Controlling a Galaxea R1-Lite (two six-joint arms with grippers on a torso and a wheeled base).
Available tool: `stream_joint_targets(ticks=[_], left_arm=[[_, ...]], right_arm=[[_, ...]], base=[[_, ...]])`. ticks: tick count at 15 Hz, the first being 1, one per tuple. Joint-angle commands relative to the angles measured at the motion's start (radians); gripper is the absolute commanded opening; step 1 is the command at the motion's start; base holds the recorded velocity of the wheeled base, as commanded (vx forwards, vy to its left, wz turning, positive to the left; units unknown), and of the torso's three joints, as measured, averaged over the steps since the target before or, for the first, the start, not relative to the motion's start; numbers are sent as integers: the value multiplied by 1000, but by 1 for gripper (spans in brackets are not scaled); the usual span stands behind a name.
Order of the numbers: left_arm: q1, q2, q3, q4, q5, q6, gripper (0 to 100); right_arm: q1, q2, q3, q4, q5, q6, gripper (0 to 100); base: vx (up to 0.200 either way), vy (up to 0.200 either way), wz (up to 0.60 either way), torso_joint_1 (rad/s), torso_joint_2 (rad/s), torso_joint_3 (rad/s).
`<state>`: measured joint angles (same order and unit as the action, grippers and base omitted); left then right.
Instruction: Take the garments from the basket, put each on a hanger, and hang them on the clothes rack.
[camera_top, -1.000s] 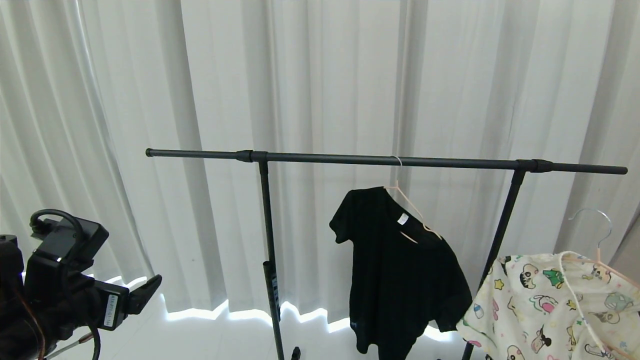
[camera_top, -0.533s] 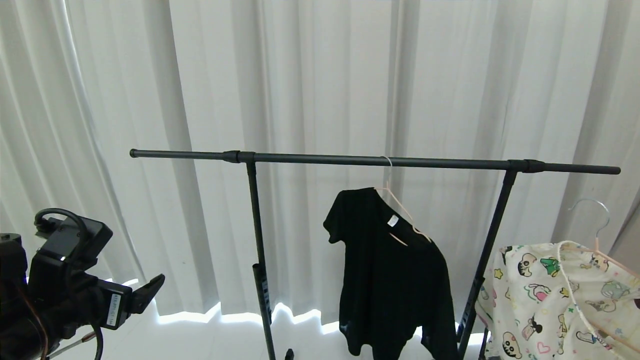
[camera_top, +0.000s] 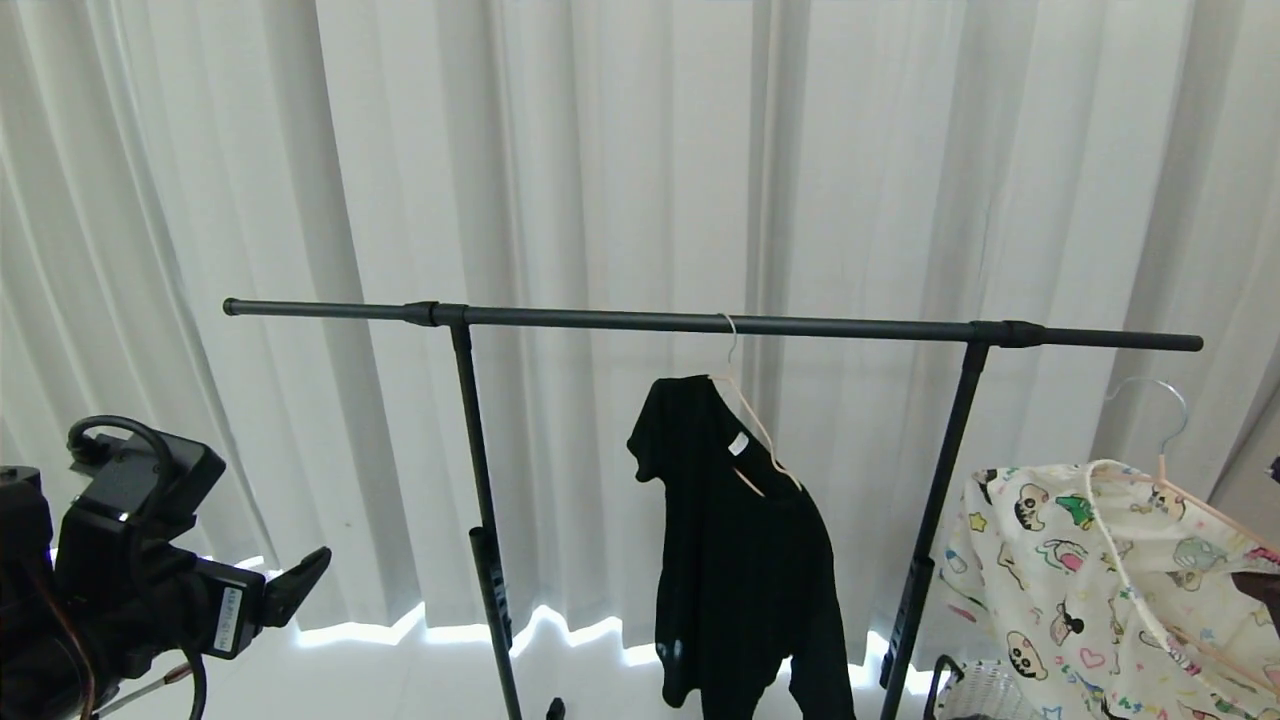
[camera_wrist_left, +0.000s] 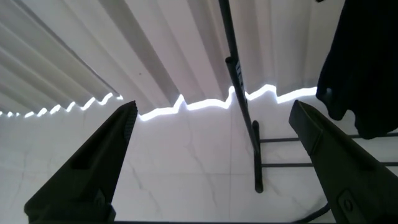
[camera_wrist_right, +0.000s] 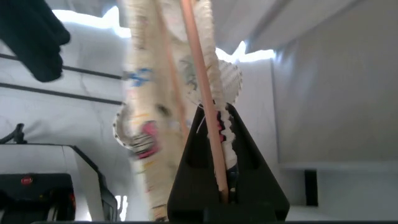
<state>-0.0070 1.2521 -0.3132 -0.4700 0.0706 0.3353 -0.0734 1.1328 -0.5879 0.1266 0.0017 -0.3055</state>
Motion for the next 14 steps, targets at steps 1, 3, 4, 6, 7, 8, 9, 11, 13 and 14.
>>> stream_joint_targets(ticks=[1,3,4,6,7,8,9,11,13,14], left_arm=[[-2,-2,-6,-1,0,1,100],[1,3,-24,-18,0,1,100],[4,1,-24,-30,9,1,100],[5,-13,-17,-44,29,1,100],[5,-16,-17,-44,31,1,100],[4,-16,-18,-44,29,1,100],[1,-14,-20,-44,29,-1,100],[-1,-14,-29,-44,29,-1,100],[-5,-14,-29,-44,29,1,100],[-13,-14,-29,-44,29,1,100]], right_arm=[[41,1,-1,-19,0,0,0],[70,-8,-12,-50,0,0,0],[78,-19,-20,-50,1,0,0],[90,-41,-20,-47,8,6,0],[95,-47,-18,-48,27,11,0],[96,-47,-21,-50,38,11,0],[98,-47,-24,-51,38,11,0],[98,-42,-32,-51,38,11,0],[98,-31,-32,-51,38,13,0],[98,-24,-32,-53,38,13,0]], base=[[0,0,0,0,0,0],[0,0,0,0,0,0],[0,0,0,0,0,0],[0,0,0,0,0,0],[0,0,0,0,0,0],[0,0,0,0,0,0],[0,0,0,0,0,0],[200,0,0,5,0,-7],[200,0,0,-10,0,5],[200,0,0,2,2,12]])
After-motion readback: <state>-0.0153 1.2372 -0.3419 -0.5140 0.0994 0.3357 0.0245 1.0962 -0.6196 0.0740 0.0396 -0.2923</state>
